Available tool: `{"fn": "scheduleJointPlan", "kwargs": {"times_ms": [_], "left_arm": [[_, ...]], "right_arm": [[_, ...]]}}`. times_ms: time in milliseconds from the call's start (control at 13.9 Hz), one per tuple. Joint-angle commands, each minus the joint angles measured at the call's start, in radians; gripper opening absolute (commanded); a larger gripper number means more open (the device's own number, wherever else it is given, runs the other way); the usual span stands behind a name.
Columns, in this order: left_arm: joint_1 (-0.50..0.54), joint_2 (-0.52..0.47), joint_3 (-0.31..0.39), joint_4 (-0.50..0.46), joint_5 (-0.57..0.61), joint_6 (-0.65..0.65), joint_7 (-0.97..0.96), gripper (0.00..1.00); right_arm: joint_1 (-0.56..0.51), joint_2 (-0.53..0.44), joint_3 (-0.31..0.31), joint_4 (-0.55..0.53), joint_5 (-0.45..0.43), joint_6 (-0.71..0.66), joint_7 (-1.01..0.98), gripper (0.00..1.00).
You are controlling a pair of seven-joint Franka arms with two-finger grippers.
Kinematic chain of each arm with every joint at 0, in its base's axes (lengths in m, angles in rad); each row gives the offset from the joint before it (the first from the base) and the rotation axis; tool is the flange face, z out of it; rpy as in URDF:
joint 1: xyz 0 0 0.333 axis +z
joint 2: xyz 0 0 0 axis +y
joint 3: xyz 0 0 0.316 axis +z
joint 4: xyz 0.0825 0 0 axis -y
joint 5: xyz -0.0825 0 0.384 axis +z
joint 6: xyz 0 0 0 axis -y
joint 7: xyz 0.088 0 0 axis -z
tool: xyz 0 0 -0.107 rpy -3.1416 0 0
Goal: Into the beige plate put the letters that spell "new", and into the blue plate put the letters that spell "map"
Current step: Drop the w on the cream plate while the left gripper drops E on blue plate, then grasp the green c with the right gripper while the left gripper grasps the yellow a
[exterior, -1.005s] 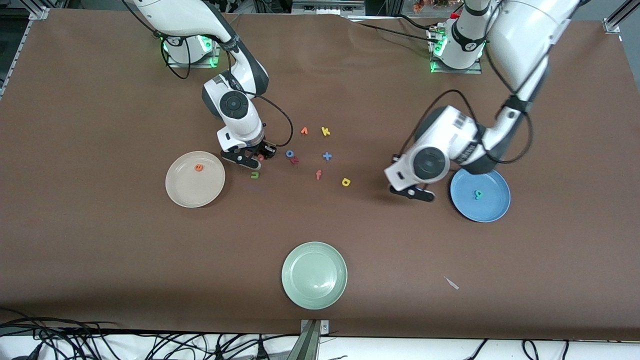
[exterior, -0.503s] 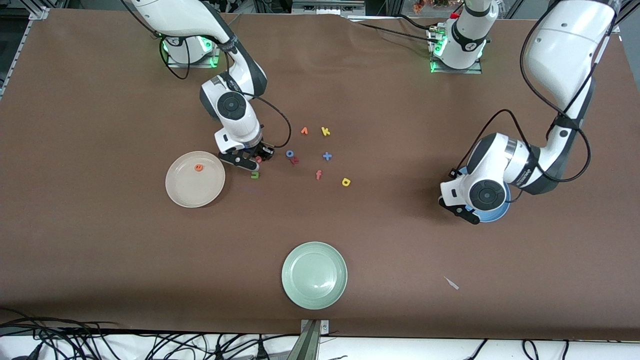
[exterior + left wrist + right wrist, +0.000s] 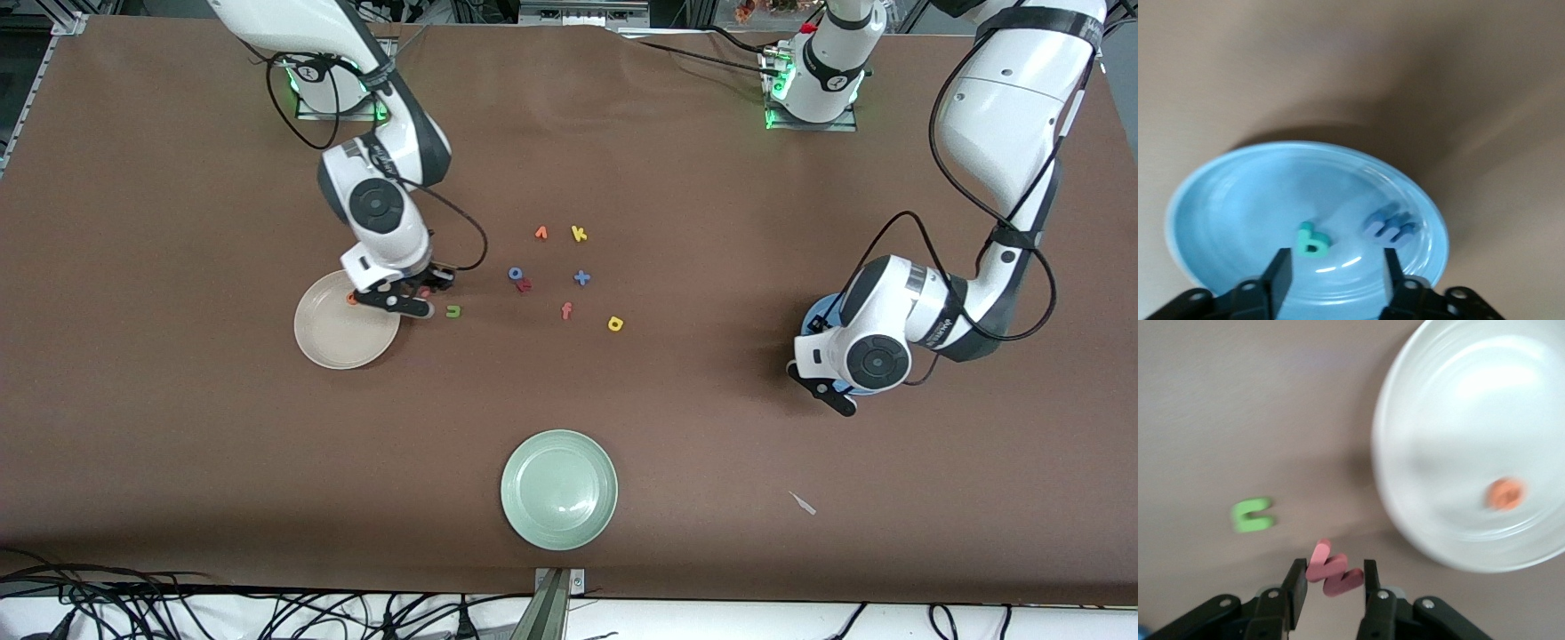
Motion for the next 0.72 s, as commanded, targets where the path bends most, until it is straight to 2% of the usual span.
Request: {"fn": "scheduleJointPlan", "kwargs": {"times_ms": [0, 144, 287, 359, 431, 503, 646], "left_arm": [[-0.017, -0.007, -0.006, 0.043, -0.091, -0.040, -0.047, 1.00], [-0.024, -0.007, -0.028, 0.041, -0.215, -0.030, -0.213, 1.00], [-0.040, -0.007, -0.080, 0.040, -0.283, 0.024, -0.381, 1.00], [-0.043, -0.007, -0.112, 0.026, -0.287, 0.072, -0.453, 1.00], [-0.058, -0.006, -0.134, 0.021, -0.287, 0.107, -0.528, 1.00], [-0.090, -0.004, -0.137, 0.021, -0.287, 0.138, -0.599, 1.00], [-0.174, 0.000, -0.137, 0.021, -0.287, 0.216, -0.749, 1.00]], "right_arm": [[0.004, -0.035, -0.062, -0.024, 0.002, -0.028, -0.138, 0.36], [0.004, -0.037, -0.088, -0.032, 0.006, -0.027, -0.179, 0.41], [0.004, -0.037, -0.090, -0.032, 0.006, -0.027, -0.184, 0.56], [0.004, -0.037, -0.090, -0.032, 0.006, -0.027, -0.182, 0.64], [0.004, -0.035, -0.090, -0.032, 0.008, -0.027, -0.182, 0.68], [0.004, -0.035, -0.090, -0.030, 0.009, -0.027, -0.176, 0.74], [0.005, -0.035, -0.082, -0.021, 0.012, -0.027, -0.156, 0.74]]}}
